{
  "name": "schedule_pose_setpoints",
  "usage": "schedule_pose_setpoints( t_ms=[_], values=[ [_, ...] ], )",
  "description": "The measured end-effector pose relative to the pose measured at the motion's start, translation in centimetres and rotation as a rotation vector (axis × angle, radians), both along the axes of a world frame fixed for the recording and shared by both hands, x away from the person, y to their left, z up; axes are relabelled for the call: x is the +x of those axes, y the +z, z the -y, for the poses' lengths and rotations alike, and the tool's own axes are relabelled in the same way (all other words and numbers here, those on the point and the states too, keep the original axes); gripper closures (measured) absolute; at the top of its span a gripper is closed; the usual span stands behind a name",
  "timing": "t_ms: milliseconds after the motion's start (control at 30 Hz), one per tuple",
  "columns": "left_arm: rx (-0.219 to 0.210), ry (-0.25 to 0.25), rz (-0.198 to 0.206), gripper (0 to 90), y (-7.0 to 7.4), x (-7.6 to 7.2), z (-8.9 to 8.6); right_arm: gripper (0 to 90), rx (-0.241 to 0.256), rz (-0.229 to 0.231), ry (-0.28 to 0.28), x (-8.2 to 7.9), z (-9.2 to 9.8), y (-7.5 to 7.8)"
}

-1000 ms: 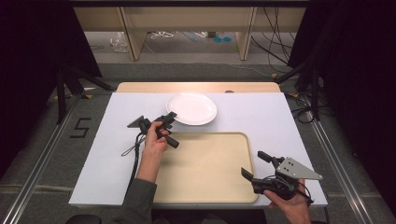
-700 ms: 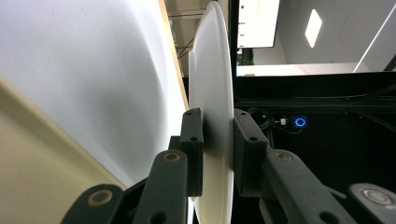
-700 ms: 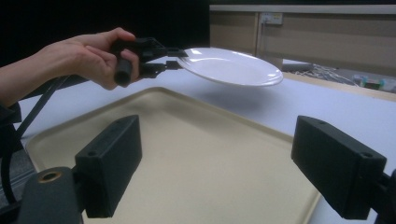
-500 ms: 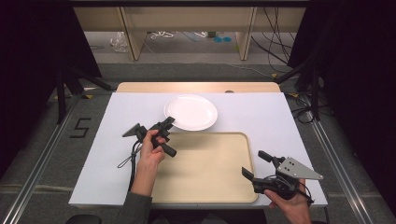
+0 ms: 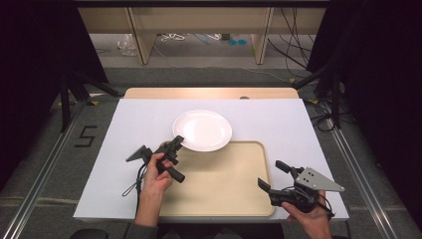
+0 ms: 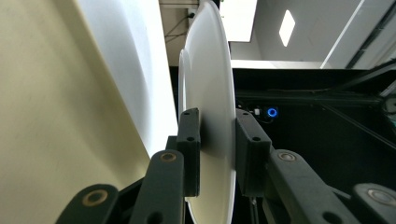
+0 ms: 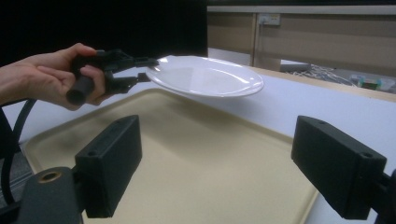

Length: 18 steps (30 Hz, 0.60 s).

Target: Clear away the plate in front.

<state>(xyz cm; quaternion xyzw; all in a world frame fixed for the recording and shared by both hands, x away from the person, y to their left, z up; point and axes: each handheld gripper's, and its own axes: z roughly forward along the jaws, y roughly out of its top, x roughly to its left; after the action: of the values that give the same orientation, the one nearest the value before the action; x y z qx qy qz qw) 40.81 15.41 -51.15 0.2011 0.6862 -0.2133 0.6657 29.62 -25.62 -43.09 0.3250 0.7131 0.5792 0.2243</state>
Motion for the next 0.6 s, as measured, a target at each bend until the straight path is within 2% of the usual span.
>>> schedule_pose_setpoints(
  t_ms=[133, 333, 467, 600],
  values=[
    [-0.005, -0.012, 0.011, 74.2, -0.2, -1.4, -0.4, 17.1, -0.006, -0.013, -0.011, -0.1, 0.0, 0.0],
    [-0.023, -0.007, 0.029, 73.9, -0.3, -3.5, -0.8, 17.1, -0.004, -0.001, -0.003, 0.0, 0.0, 0.0],
    [-0.032, -0.002, 0.041, 73.5, -0.3, -4.4, -0.9, 17.1, -0.008, -0.003, -0.016, -0.1, -0.1, 0.0],
    [-0.044, -0.002, 0.057, 73.4, -0.5, -5.2, -0.9, 17.1, -0.017, -0.011, -0.006, -0.1, -0.1, 0.0]
  ],
)
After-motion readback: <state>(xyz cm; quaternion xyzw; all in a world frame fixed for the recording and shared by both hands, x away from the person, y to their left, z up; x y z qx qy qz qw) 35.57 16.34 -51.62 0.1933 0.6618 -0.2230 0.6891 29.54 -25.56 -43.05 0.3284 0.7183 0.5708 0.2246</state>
